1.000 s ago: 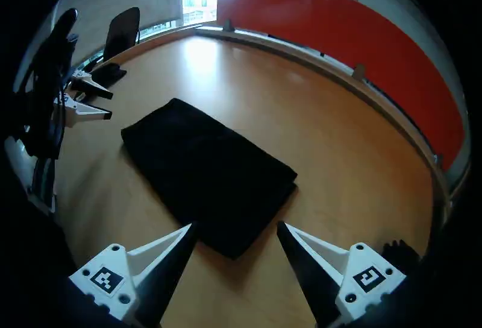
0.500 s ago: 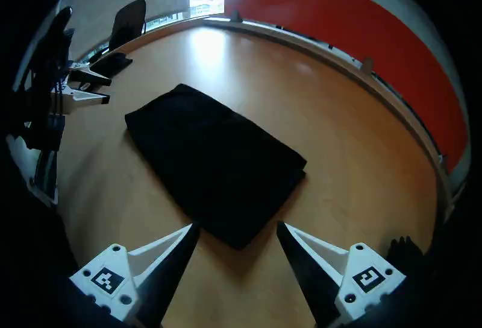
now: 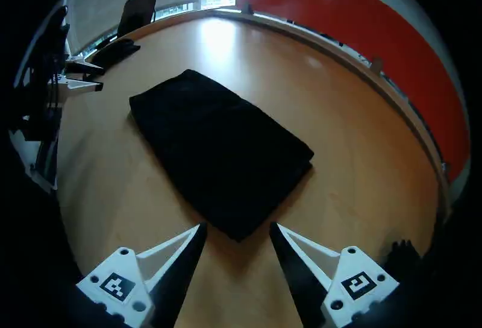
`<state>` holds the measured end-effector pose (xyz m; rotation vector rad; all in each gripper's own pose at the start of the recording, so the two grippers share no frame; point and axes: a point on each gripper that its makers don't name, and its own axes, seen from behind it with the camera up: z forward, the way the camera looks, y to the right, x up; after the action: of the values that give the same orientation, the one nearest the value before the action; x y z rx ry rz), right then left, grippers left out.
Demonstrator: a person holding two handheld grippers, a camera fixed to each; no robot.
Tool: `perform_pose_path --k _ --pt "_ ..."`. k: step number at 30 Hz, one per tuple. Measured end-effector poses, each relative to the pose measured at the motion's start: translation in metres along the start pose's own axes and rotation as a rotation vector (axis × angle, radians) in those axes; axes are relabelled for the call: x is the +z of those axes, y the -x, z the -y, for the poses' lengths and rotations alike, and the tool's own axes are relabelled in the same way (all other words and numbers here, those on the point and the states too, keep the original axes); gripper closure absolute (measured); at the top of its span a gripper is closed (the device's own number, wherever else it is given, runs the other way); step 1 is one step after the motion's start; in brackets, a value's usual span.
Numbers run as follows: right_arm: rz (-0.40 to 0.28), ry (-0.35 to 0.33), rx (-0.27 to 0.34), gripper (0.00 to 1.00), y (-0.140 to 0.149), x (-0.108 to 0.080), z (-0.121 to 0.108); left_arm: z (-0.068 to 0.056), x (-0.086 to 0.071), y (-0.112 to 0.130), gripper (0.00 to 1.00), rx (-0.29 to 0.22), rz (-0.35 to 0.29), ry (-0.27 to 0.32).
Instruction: Fold towel
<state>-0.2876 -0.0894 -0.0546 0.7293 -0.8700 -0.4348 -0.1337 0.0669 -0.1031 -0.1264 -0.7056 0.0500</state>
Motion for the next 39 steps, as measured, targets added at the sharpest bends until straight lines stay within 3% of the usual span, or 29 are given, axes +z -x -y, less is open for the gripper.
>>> perform_pose_path --k 12,20,26,39 --pt "0.016 -0.021 -0.002 0.47 0.006 -0.001 0.001 0.008 -0.023 0.012 0.03 -0.001 -0.021 -0.019" --pt "0.031 -0.044 -0.001 0.70 0.008 -0.002 0.004 0.009 -0.034 0.019 0.03 0.005 -0.023 -0.023" --pt "0.032 -0.040 -0.004 0.94 0.009 -0.003 0.003 0.011 -0.040 0.023 0.03 0.002 -0.023 -0.025" --pt "0.003 -0.026 0.012 0.98 0.005 -0.006 0.004 0.018 -0.046 0.025 0.03 -0.009 -0.024 -0.040"
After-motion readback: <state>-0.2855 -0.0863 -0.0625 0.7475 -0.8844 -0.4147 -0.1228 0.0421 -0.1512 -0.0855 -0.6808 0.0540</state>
